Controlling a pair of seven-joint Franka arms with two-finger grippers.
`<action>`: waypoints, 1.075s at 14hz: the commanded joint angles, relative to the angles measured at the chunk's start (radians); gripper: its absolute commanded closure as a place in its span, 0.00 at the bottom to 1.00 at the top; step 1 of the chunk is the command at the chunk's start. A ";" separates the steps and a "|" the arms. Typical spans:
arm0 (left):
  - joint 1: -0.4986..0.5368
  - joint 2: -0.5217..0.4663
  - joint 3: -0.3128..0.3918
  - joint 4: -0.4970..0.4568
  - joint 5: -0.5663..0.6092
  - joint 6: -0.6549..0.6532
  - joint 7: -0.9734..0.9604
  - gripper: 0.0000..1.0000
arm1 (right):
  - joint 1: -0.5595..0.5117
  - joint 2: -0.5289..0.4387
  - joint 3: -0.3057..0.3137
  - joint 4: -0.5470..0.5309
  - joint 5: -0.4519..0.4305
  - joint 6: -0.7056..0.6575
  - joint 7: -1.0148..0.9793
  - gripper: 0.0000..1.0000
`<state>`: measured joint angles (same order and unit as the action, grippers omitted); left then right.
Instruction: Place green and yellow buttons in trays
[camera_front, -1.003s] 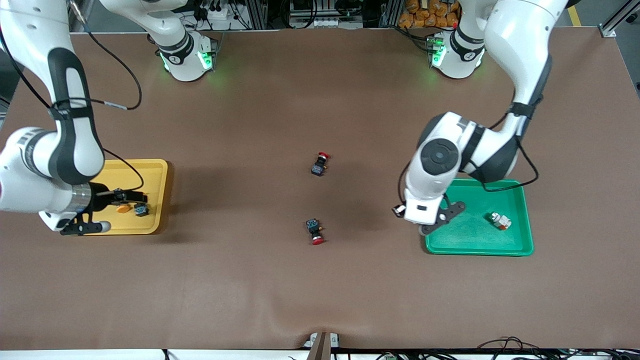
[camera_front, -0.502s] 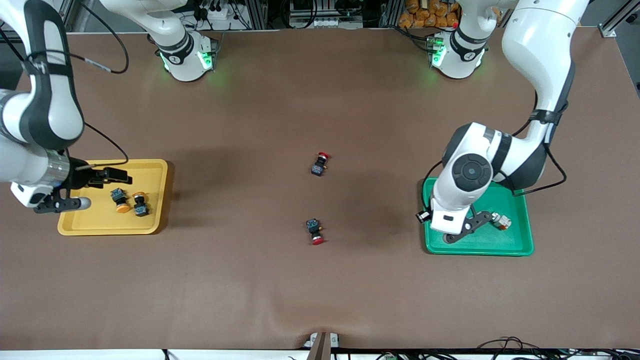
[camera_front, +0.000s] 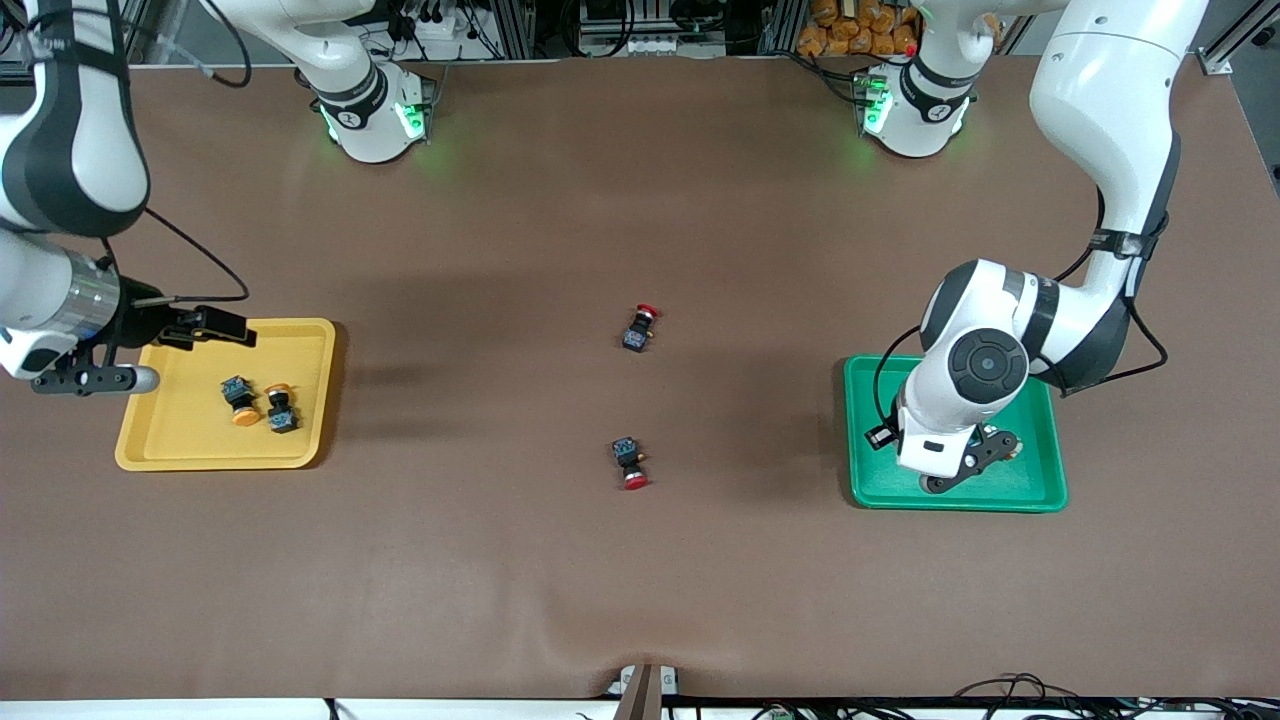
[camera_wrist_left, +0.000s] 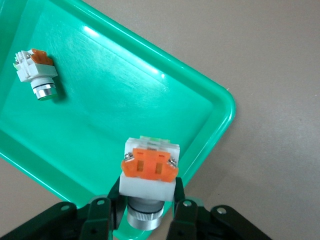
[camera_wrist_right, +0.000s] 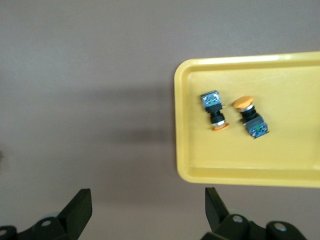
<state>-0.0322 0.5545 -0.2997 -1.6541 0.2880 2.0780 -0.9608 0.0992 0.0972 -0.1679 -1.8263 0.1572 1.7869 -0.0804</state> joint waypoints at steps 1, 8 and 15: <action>0.024 0.001 -0.015 -0.010 -0.006 -0.009 0.031 1.00 | -0.071 -0.062 0.057 0.037 -0.031 -0.093 0.044 0.00; 0.049 0.053 -0.013 -0.033 -0.004 0.028 0.036 1.00 | -0.073 -0.100 0.065 0.173 -0.076 -0.260 0.137 0.00; 0.095 0.052 -0.016 -0.058 0.007 0.087 0.037 0.00 | -0.091 -0.116 0.152 0.208 -0.192 -0.277 0.143 0.00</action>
<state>0.0413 0.6451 -0.2994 -1.6989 0.2879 2.1618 -0.9379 0.0387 -0.0056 -0.0603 -1.6395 -0.0045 1.5261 0.0451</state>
